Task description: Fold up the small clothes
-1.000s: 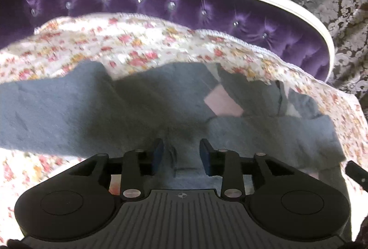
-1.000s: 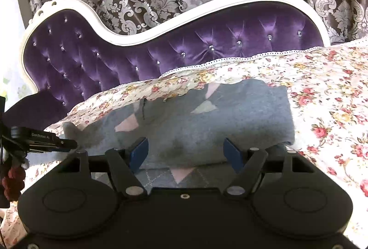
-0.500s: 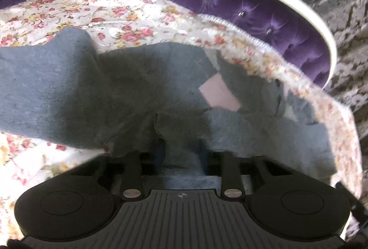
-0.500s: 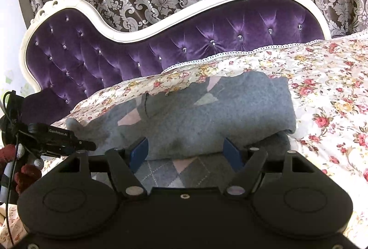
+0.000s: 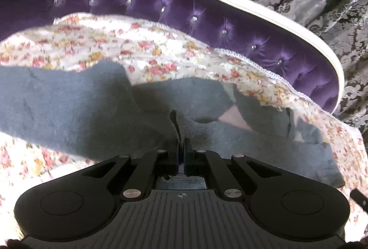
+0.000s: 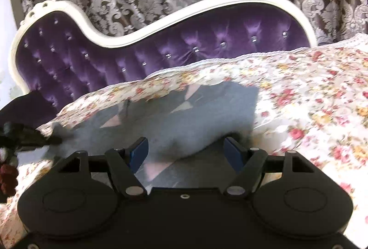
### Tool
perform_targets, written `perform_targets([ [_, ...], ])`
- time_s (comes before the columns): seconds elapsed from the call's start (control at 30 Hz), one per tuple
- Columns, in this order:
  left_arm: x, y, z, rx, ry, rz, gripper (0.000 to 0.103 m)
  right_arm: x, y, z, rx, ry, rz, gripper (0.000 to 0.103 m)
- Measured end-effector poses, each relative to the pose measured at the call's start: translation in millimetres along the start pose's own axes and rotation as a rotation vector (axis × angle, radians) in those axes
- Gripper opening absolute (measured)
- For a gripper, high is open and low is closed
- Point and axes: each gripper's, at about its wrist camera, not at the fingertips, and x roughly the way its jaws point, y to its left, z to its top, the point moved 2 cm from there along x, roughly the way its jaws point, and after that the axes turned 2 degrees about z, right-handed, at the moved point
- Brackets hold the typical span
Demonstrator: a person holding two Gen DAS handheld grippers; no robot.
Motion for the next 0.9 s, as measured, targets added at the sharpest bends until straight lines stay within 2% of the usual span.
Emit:
perform_targets([
  [0.1,7,-2,-3,0.032,0.031,0.004,0.003,9,-21,9,0.040,-0.001,-0.029,0.075],
  [0.2,12,1,-6,0.040,0.050,0.021,0.003,21,-46,18,0.132,0.008,-0.023,0.075],
  [0.27,16,5,-9,0.032,0.073,0.016,0.003,29,-62,23,0.196,0.022,-0.016,0.071],
  [0.33,17,6,-11,0.037,0.071,0.016,0.004,37,-78,26,0.258,0.044,-0.004,0.056],
  [0.37,17,6,-11,0.042,0.070,0.015,0.004,41,-85,26,0.286,0.057,0.005,0.052],
  [0.47,17,7,-11,0.039,0.074,0.010,0.004,38,-94,26,0.326,0.053,-0.004,0.050],
  [0.6,19,8,-11,0.036,0.074,0.004,0.005,16,-90,21,0.295,0.047,-0.002,0.052],
  [0.7,19,7,-11,0.048,0.071,0.003,0.005,7,-78,13,0.194,0.083,-0.044,0.060],
  [0.8,19,7,-10,0.050,0.071,0.004,0.005,10,-63,4,0.085,0.125,-0.079,0.061],
  [0.9,19,7,-10,0.050,0.073,0.003,0.005,22,-51,3,0.021,0.130,-0.102,0.061],
])
